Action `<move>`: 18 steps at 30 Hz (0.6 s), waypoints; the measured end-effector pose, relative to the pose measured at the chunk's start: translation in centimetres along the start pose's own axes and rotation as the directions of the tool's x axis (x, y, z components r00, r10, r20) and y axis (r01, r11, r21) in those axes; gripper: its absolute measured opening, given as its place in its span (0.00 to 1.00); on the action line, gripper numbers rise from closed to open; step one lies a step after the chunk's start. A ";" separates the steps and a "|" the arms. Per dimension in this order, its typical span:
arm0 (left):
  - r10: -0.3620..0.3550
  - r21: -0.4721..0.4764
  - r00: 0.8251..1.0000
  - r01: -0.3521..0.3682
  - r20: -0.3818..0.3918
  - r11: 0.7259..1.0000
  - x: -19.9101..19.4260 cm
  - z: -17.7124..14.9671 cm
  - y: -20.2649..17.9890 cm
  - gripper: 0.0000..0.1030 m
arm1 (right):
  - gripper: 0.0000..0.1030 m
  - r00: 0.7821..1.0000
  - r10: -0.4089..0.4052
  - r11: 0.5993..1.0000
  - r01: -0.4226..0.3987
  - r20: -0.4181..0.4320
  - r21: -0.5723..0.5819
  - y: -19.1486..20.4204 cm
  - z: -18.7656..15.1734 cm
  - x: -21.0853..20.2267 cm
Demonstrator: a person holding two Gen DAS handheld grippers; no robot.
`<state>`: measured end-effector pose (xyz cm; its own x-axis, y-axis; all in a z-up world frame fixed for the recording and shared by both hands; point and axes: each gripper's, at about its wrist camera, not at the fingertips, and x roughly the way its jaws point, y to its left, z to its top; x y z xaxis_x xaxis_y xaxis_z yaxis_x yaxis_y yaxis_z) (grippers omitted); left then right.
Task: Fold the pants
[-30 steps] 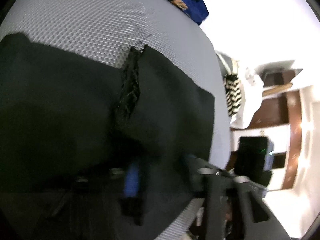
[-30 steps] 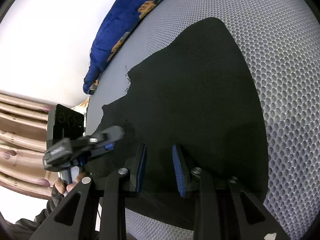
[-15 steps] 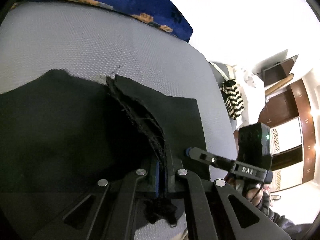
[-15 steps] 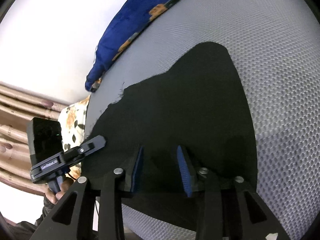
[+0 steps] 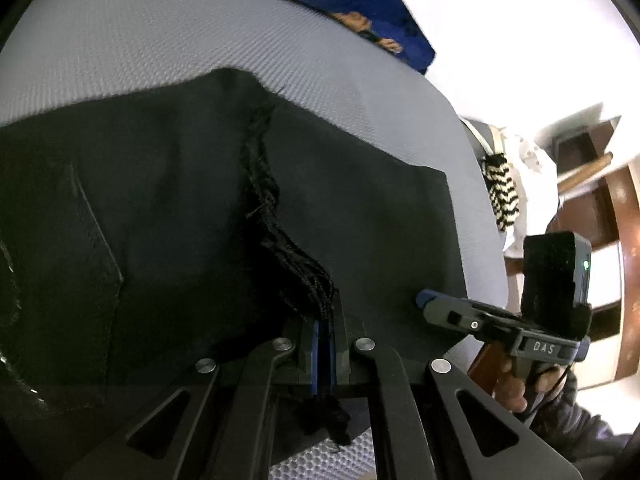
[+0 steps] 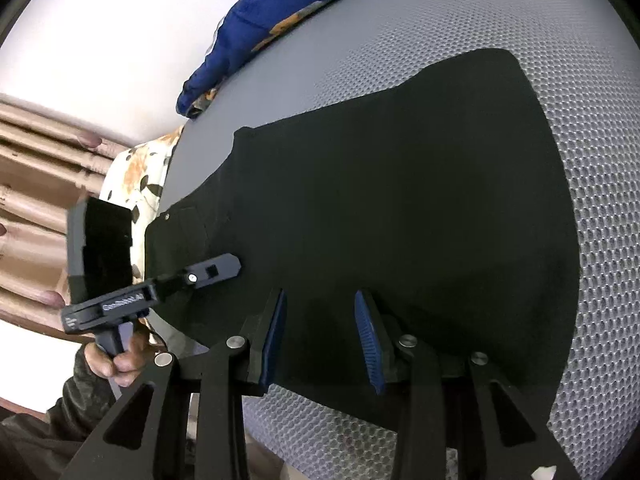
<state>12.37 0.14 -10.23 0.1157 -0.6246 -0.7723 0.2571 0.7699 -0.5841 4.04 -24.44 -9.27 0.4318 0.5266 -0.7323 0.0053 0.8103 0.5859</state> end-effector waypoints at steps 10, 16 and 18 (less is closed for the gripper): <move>0.095 0.063 0.995 -0.093 -0.030 0.994 0.5 -1.2 0.2 0.07 | 0.35 0.998 -0.057 0.998 0.057 -0.002 -0.030 0.5 0.9 0.4; 0.237 0.179 0.957 -0.266 0.168 0.947 -2.3 -0.5 -2.4 0.22 | 0.35 0.943 -0.288 0.937 0.314 0.169 -0.154 1.9 3.4 -1.2; 0.224 0.192 0.950 -0.267 0.219 0.944 -2.5 0.3 -3.5 0.26 | 0.35 0.905 -0.372 0.893 0.410 0.207 -0.186 2.0 4.6 -0.8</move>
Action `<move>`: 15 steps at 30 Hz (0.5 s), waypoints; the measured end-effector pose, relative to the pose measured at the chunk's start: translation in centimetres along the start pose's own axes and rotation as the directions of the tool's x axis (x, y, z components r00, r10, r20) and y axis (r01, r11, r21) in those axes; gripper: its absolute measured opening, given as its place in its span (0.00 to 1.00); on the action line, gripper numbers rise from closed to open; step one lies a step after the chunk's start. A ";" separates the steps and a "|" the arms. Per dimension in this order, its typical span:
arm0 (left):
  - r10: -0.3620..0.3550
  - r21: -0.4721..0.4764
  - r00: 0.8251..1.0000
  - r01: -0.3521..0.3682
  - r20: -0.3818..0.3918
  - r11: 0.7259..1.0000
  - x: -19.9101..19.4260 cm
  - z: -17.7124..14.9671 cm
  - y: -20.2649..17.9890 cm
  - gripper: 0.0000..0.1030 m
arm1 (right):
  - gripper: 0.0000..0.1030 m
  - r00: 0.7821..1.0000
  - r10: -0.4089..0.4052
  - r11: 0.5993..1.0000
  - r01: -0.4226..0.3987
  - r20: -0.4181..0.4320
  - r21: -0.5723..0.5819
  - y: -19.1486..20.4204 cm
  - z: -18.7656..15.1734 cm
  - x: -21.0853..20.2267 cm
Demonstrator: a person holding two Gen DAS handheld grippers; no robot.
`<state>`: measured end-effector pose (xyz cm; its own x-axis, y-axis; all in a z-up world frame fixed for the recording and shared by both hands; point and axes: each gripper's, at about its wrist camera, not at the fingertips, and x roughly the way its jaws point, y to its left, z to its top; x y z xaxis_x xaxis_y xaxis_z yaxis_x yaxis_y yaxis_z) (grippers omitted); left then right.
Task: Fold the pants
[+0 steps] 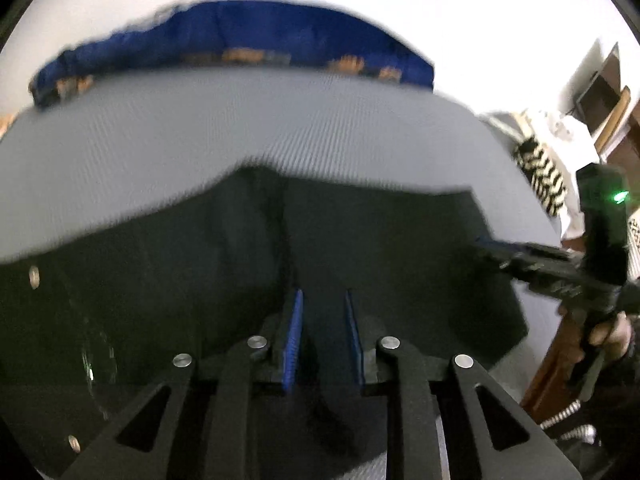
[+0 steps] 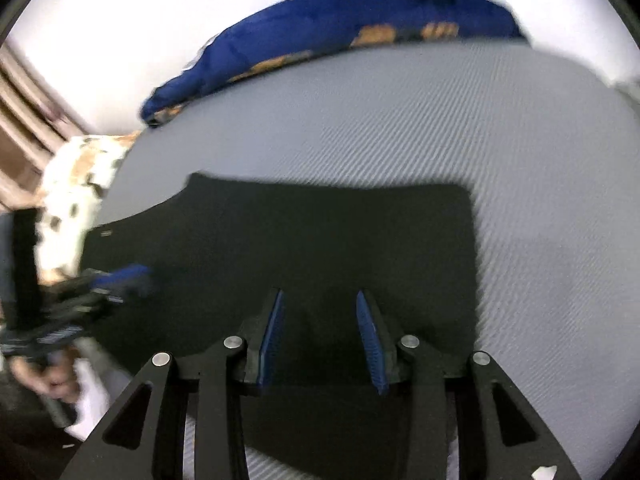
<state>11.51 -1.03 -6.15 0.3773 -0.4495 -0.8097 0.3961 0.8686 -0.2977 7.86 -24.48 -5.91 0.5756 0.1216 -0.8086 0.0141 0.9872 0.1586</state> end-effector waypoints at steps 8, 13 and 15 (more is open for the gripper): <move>-0.029 0.073 0.999 0.030 -0.016 0.997 5.3 4.2 -2.6 0.32 | 0.33 0.991 -0.132 0.988 0.134 0.025 -0.076 -0.7 2.4 2.6; 0.017 0.044 0.997 -0.013 -0.076 0.999 8.3 4.8 -1.7 0.32 | 0.32 0.991 -0.131 0.989 0.133 0.033 -0.067 -1.3 2.6 3.1; 0.028 0.059 0.997 -0.023 -0.074 0.998 8.3 4.7 -1.9 0.32 | 0.32 0.991 -0.131 0.989 0.133 0.033 -0.071 -1.2 2.5 3.1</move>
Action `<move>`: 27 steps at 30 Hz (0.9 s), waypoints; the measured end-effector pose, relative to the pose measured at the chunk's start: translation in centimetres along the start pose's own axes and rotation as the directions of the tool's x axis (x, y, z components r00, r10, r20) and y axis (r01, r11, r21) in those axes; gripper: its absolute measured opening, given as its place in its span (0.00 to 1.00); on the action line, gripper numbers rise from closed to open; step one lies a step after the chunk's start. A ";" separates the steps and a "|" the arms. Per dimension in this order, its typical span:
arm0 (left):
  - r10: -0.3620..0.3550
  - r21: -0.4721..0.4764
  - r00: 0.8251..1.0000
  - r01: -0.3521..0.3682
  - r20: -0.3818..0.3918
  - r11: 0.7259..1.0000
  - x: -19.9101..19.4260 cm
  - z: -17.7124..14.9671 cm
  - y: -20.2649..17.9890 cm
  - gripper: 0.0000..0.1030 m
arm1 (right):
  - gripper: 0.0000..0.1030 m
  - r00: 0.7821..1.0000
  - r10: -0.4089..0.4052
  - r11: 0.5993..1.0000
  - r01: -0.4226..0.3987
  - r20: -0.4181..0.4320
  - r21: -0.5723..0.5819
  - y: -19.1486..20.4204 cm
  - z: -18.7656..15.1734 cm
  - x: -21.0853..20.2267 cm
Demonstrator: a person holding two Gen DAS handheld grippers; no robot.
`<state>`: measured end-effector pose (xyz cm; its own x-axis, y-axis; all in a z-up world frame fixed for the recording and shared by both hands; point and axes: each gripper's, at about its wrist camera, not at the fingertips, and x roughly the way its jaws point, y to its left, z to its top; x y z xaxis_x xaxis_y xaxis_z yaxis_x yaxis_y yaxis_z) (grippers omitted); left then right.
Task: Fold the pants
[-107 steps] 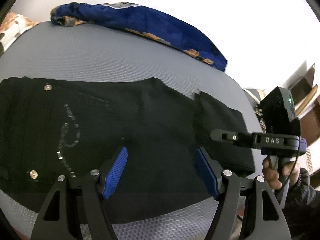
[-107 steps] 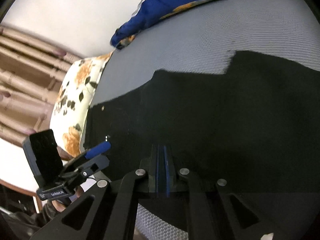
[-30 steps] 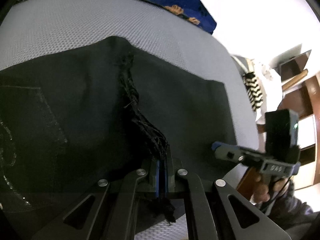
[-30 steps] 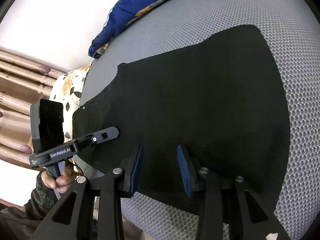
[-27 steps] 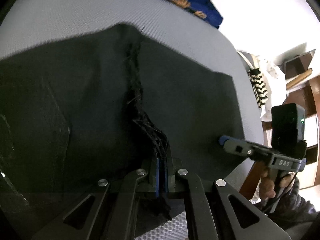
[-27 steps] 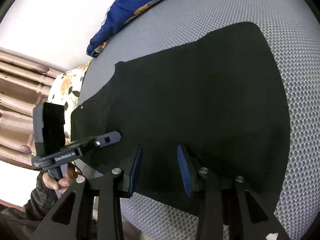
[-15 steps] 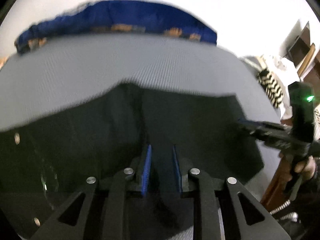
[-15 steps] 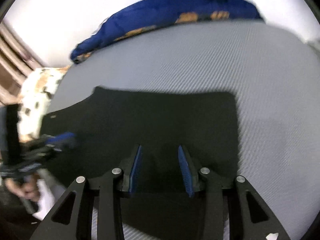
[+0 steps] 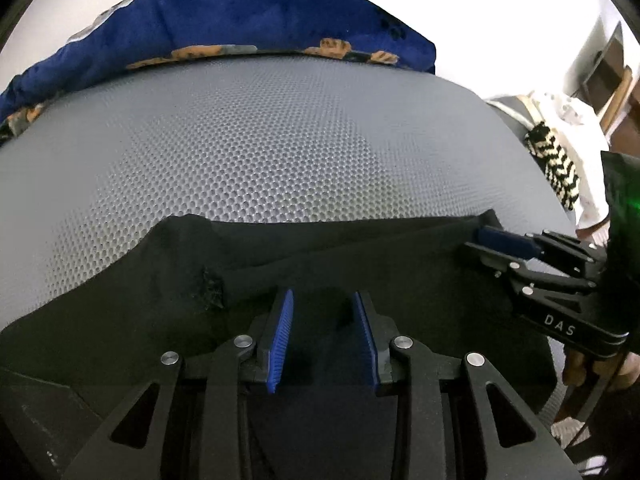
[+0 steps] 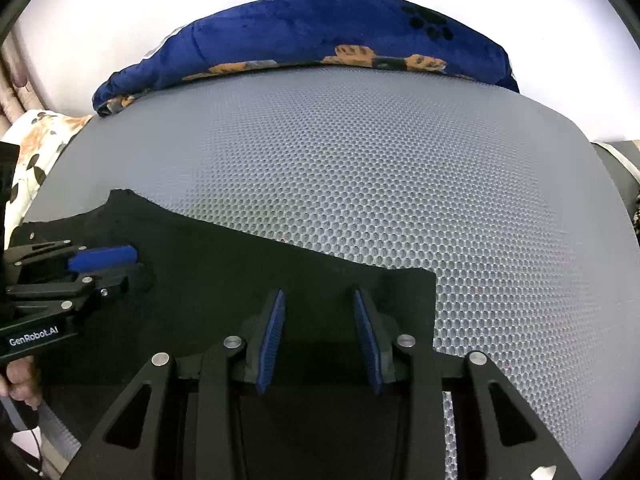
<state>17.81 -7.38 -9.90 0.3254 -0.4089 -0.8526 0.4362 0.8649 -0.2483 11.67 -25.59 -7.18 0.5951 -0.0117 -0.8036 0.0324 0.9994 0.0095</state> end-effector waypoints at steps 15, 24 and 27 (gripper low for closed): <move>0.117 -0.008 0.993 -0.117 -0.008 0.993 -4.6 -3.4 0.5 0.52 | 0.36 0.995 0.039 0.998 -0.042 -0.088 -0.039 2.2 -5.4 -3.0; 0.219 -0.029 0.975 -0.218 0.027 0.976 -9.5 -6.4 1.9 0.56 | 0.36 0.980 0.144 0.979 -0.161 -0.135 -0.122 9.0 -7.8 -3.6; 0.237 -0.060 0.971 -0.235 0.032 0.970 -10.9 -7.5 2.9 0.57 | 0.37 0.977 0.157 0.970 -0.180 -0.142 -0.163 11.3 -8.1 -3.5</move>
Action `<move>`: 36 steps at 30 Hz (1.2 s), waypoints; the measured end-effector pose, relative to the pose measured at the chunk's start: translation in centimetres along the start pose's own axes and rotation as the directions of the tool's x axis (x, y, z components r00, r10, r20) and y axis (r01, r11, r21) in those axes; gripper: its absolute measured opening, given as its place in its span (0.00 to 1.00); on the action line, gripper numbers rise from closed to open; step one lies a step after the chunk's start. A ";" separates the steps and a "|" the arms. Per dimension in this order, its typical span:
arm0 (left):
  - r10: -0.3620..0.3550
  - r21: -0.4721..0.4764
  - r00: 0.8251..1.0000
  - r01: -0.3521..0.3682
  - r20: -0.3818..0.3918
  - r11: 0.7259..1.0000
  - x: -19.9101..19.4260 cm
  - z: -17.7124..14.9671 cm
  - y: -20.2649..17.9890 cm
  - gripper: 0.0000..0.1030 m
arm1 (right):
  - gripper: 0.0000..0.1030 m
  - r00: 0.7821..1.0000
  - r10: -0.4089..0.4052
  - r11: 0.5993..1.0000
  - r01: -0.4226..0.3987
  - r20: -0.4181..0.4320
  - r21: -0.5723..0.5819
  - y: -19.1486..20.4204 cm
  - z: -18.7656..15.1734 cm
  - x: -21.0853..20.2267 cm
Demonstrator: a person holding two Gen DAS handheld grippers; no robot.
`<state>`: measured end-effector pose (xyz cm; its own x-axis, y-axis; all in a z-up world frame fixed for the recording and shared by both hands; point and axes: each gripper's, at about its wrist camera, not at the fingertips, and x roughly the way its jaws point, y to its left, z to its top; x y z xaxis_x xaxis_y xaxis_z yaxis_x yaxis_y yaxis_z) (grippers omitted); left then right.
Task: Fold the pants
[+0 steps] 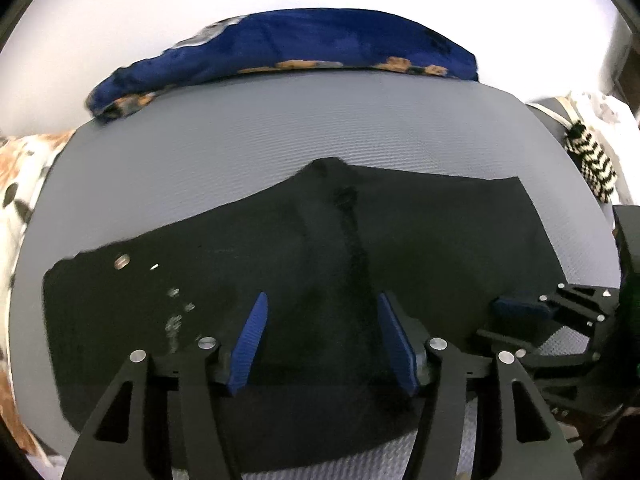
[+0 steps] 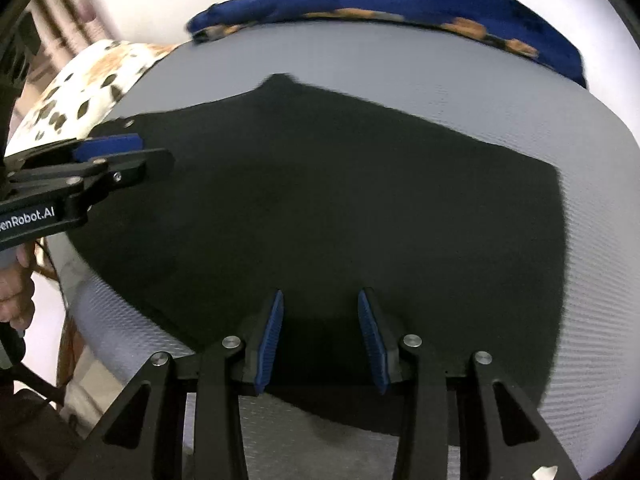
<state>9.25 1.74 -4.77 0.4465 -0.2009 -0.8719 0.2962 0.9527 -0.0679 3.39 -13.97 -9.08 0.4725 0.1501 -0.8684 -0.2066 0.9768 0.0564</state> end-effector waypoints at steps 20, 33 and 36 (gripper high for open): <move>-0.189 -0.565 0.980 0.190 0.061 0.803 -7.3 -9.3 21.0 0.58 | 0.46 0.998 0.060 0.997 -0.061 -0.032 -0.050 4.6 2.0 1.9; -0.382 -0.679 0.918 0.349 0.109 0.645 -4.2 -13.8 24.5 0.58 | 0.55 0.997 0.065 0.998 -0.066 -0.039 -0.021 4.9 2.3 2.2; -0.396 -0.687 0.911 0.361 0.116 0.631 -3.4 -14.5 24.8 0.58 | 0.56 0.997 0.060 0.998 -0.061 -0.039 -0.018 5.0 2.2 2.2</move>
<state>2.87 29.38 -10.49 0.3873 -0.5863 -0.7116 -0.2316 0.6852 -0.6906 5.32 -8.43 -9.63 0.4254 0.2028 -0.8820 -0.2509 0.9628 0.1004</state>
